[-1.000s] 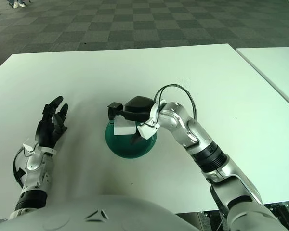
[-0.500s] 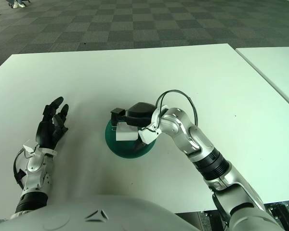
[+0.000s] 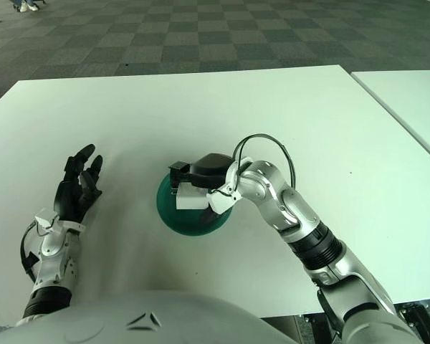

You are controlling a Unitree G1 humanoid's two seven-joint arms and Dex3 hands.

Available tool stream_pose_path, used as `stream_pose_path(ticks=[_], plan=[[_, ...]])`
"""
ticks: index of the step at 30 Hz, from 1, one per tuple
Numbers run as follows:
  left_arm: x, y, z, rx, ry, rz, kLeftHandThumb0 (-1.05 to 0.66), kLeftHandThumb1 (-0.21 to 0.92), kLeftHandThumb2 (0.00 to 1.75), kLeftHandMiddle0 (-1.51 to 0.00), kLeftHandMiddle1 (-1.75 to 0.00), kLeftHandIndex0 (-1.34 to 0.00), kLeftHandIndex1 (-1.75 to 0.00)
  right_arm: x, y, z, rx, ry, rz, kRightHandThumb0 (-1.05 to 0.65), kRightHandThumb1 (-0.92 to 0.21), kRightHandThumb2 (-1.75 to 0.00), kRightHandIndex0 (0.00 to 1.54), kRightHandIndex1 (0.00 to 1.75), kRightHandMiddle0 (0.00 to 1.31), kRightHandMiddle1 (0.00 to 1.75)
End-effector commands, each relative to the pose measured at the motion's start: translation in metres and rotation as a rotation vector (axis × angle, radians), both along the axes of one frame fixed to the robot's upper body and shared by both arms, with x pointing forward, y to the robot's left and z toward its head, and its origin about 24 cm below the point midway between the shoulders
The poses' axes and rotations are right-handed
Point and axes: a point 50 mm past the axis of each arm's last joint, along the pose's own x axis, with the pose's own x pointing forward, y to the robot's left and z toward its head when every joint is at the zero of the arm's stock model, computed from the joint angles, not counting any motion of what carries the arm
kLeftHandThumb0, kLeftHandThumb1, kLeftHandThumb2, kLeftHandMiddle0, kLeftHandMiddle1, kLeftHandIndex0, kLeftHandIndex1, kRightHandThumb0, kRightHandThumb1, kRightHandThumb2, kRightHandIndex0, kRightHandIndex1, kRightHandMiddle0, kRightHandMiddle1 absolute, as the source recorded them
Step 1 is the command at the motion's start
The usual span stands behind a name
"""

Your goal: Put the charger into the plate.

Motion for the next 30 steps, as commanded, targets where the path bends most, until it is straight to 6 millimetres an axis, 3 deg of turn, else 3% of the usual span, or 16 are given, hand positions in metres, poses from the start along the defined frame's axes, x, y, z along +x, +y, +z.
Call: stream_pose_path(ticks=[1,2,4,7,8,9,13,16,20,30], plan=[[-0.018,-0.0073,-0.0244,-0.054,0.127,0.012,-0.85,0.92,0.94,-0.3,0.0,0.0,-0.74,0.0022,-0.003,-0.004,-0.024,-0.006,0.001,-0.42,-0.53,-0.99,1.08,1.75,0.49,1.68],[-0.018,-0.0073,-0.0244,-0.054,0.127,0.012,-0.85,0.92,0.94,-0.3,0.0,0.0,-0.74,0.0031,-0.0029,-0.0049,-0.038,-0.015,0.012,-0.42,-0.55,-0.97,1.01,1.75,0.47,1.69],[-0.018,-0.0073,-0.0244,-0.054,0.127,0.012,-0.85,0.92,0.94,-0.3,0.0,0.0,-0.74,0.0051,-0.0031,-0.0066,-0.07,-0.036,0.037,-0.71,-0.77,-0.78,0.65,1.75,0.31,1.68],[-0.018,-0.0073,-0.0244,-0.054,0.127,0.012,-0.85,0.92,0.94,-0.3,0.0,0.0,-0.74,0.0068,-0.0035,-0.0081,-0.095,-0.052,0.059,-0.91,-0.87,-0.77,0.26,1.39,0.15,1.57],[-0.018,-0.0073,-0.0244,-0.054,0.127,0.012,-0.85,0.92,0.94,-0.3,0.0,0.0,-0.74,0.0077,-0.0047,-0.0085,-0.114,-0.056,0.067,-0.94,-0.89,-0.77,0.2,1.32,0.12,1.55],[-0.018,-0.0074,-0.0244,-0.054,0.127,0.012,-0.85,0.92,0.94,-0.3,0.0,0.0,-0.74,0.0085,-0.0056,-0.0088,-0.128,-0.06,0.073,-0.96,-0.9,-0.79,0.16,1.2,0.1,1.41],[-0.018,-0.0074,-0.0243,-0.054,0.127,0.012,-0.85,0.92,0.94,-0.3,0.0,0.0,-0.74,0.0095,-0.008,-0.0073,-0.145,-0.074,0.094,-1.03,-0.92,-0.91,0.17,0.41,0.02,0.69],[-0.018,-0.0074,-0.0243,-0.054,0.127,0.012,-0.85,0.92,0.94,-0.3,0.0,0.0,-0.74,0.0096,-0.0079,-0.0061,-0.122,-0.074,0.105,-1.04,-0.92,-0.96,0.18,0.18,0.01,0.45],[-0.018,-0.0074,-0.0243,-0.054,0.127,0.012,-0.85,0.92,0.94,-0.3,0.0,0.0,-0.74,0.0096,-0.0071,-0.0049,-0.089,-0.089,0.114,-1.05,-0.92,-1.02,0.2,0.09,0.0,0.27],[-0.0187,-0.0072,-0.0243,-0.054,0.127,0.013,-0.85,0.92,0.94,-0.3,0.0,0.0,-0.74,0.0097,-0.0082,-0.0037,-0.037,-0.123,0.118,-1.05,-0.92,-1.05,0.25,0.05,0.0,0.16]])
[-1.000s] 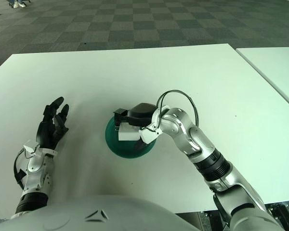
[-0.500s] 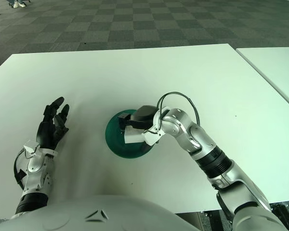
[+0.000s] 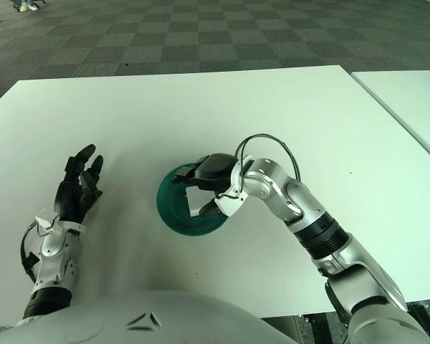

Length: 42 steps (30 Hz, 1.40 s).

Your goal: Put the charger into the plate.

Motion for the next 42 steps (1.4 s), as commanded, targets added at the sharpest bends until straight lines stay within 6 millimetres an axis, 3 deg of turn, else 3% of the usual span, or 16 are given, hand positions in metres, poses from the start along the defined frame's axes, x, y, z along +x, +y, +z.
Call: stream_pose_path(ticks=[1,12,20,22,26,29,32,35,38,42], plan=[[-0.018,-0.007,-0.025,-0.053,0.127,0.014,-0.85,0.92,0.94,-0.3,0.0,0.0,-0.74,0.003,-0.001,0.004,0.038,-0.015,-0.005,-1.05,-0.92,-1.05,0.25,0.05,0.0,0.16],[-0.019,-0.011,-0.025,-0.054,0.127,0.012,-0.85,0.92,0.94,-0.3,0.0,0.0,-0.74,0.0,-0.01,0.004,0.104,0.013,-0.05,-1.05,-0.92,-1.1,0.13,0.01,0.0,0.1],[-0.023,-0.018,-0.026,-0.055,0.128,0.011,-0.85,0.92,0.94,-0.3,0.0,0.0,-0.74,0.01,-0.018,-0.016,0.389,0.19,-0.27,-1.05,-0.92,-1.11,0.01,0.0,0.0,0.0],[-0.024,-0.021,-0.026,-0.055,0.128,0.011,-0.85,0.92,0.94,-0.3,0.0,0.0,-0.74,0.009,-0.029,-0.014,0.522,0.253,-0.324,-1.03,-0.92,-1.11,0.0,0.0,0.0,0.0],[-0.025,-0.025,-0.027,-0.055,0.129,0.01,-0.85,0.92,0.94,-0.3,0.0,0.0,-0.74,0.005,-0.033,0.006,1.003,0.414,-0.4,-1.0,-0.92,-1.13,0.0,0.0,0.0,0.0],[-0.025,-0.027,-0.027,-0.056,0.13,0.009,-0.85,0.92,0.94,-0.3,0.0,0.0,-0.74,0.001,-0.058,0.033,1.451,0.497,-0.503,-0.99,-0.92,-1.15,0.01,0.01,0.0,0.0],[-0.025,-0.029,-0.027,-0.057,0.131,0.008,-0.85,0.92,0.94,-0.3,0.0,0.0,-0.74,0.0,-0.071,0.033,1.575,0.503,-0.571,-0.98,-0.92,-1.15,0.05,0.02,0.03,0.02],[-0.026,-0.032,-0.028,-0.058,0.131,0.007,-0.85,0.92,0.94,-0.3,0.0,0.0,-0.74,-0.003,-0.071,0.031,1.702,0.459,-0.661,-0.98,-0.92,-1.12,0.08,0.03,0.06,0.04],[-0.026,-0.035,-0.028,-0.058,0.132,0.006,-0.85,0.92,0.94,-0.3,0.0,0.0,-0.74,-0.01,-0.08,0.026,1.843,0.388,-0.767,-1.0,-0.92,-1.06,0.12,0.02,0.02,0.27],[-0.028,-0.038,-0.029,-0.058,0.134,0.007,-0.85,0.92,0.94,-0.3,0.0,0.0,-0.74,-0.016,-0.087,0.026,1.918,0.32,-0.822,-1.01,-0.92,-1.01,0.14,0.02,0.0,0.38]])
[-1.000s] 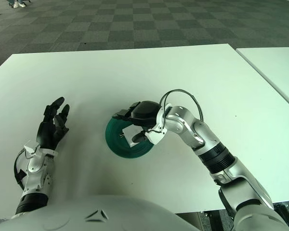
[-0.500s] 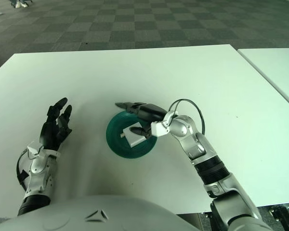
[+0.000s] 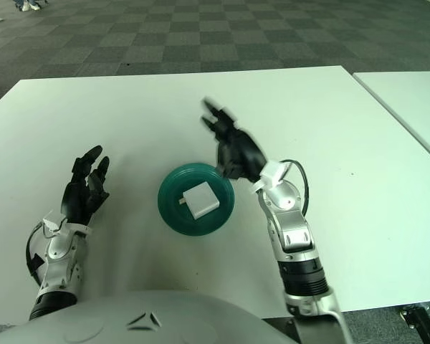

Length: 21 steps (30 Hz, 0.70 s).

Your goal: Put the charger into the plate.

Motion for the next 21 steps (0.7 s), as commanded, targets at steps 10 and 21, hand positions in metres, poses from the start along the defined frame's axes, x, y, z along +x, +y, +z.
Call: stream_pose_path(ticks=[10,21], plan=[[-0.029,-0.026,-0.035,-0.086,0.162,0.023,-0.85,0.92,0.94,-0.3,0.0,0.0,-0.74,-0.065,-0.054,-0.026,-0.394,-0.127,-0.316,-1.05,-0.92,-0.95,0.18,0.03,0.0,0.41],[-0.034,-0.03,-0.037,-0.087,0.164,0.022,-0.85,0.92,0.94,-0.3,0.0,0.0,-0.74,-0.062,-0.088,-0.067,-0.608,-0.03,-0.415,-1.05,-0.92,-0.98,0.19,0.02,0.0,0.41]])
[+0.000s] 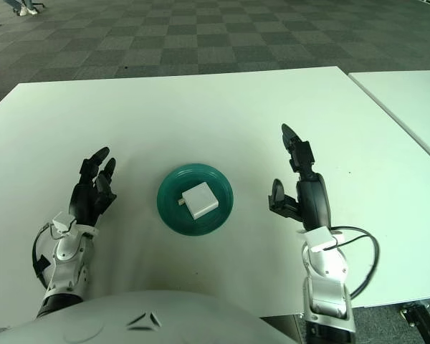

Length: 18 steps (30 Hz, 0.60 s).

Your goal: Put the charger into the plate.

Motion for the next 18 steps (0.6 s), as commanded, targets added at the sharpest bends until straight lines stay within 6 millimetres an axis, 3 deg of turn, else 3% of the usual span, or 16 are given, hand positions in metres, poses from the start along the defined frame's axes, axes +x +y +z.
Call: stream_pose_path(ticks=[1,8,18], plan=[[-0.032,-0.019,-0.036,-0.092,0.168,0.025,-0.85,0.92,0.94,-0.3,0.0,0.0,-0.74,0.008,-0.027,-0.028,0.055,0.099,-0.063,-1.05,-0.92,-0.98,0.19,0.02,0.0,0.41],[-0.034,-0.02,-0.036,-0.091,0.167,0.025,-0.85,0.92,0.94,-0.3,0.0,0.0,-0.74,0.013,-0.045,-0.052,0.202,0.195,-0.125,-1.05,-0.92,-0.97,0.22,0.02,0.0,0.49],[-0.037,-0.023,-0.036,-0.091,0.167,0.025,-0.85,0.92,0.94,-0.3,0.0,0.0,-0.74,0.028,-0.056,-0.07,0.227,0.295,-0.217,-1.05,-0.92,-1.01,0.25,0.02,0.0,0.57]])
